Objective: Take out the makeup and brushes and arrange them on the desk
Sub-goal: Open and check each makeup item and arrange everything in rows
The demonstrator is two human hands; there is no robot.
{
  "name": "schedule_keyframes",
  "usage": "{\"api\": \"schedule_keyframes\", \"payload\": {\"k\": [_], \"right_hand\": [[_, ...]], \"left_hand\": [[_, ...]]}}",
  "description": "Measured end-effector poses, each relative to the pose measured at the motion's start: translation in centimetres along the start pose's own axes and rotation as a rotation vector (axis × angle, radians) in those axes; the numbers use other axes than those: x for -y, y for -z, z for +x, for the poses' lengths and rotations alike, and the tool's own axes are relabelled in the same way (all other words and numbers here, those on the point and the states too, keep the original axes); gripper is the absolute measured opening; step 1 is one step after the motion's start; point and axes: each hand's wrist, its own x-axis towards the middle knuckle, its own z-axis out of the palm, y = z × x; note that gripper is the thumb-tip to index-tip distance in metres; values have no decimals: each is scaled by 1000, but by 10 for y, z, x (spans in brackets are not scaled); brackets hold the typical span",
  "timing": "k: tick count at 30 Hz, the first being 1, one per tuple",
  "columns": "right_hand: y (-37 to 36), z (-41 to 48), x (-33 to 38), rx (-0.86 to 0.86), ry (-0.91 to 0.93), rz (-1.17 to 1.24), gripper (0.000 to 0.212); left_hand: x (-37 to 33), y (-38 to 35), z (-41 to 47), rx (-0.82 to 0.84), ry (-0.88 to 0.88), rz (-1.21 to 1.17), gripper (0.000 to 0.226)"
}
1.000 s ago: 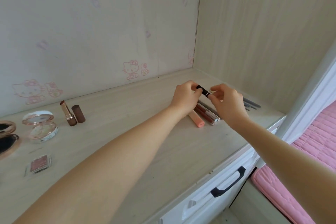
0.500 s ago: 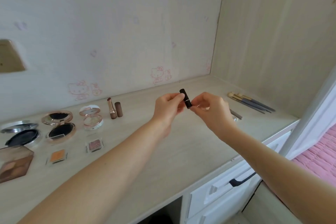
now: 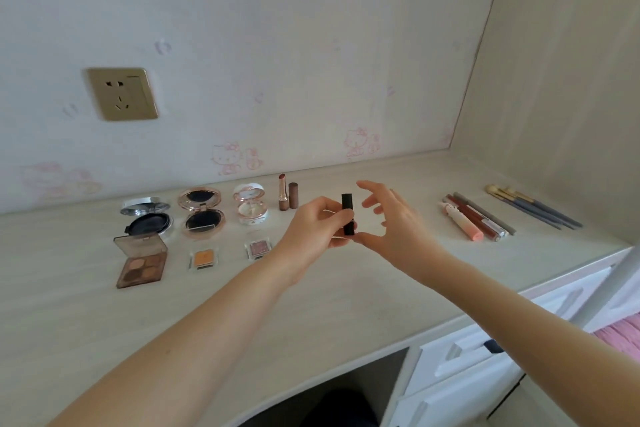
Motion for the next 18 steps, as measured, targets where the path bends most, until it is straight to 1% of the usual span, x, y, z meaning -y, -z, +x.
{"api": "schedule_keyframes", "payload": {"k": [3,6,8,11,15,18], "right_hand": [[-11,-7,10,90,72,-54,71],[-24,-15,18,119,165,-140,49],[-31,-17,23,115,177,-134,34],[-42,-18,33,155,166,-86,22],[-57,-18,43,231,138,12,13],[-66,-17,48,240,137,44,10]], "left_hand": [[7,22,-11,4,-77,251,8],[16,42,-22,16,-146,565,7],[21,54,-30,17,-177,695,8],[24,70,-42,39,-218,786,6],[25,86,-56,19,-258,888,9],[26,95,-67,8,-277,950,13]]}}
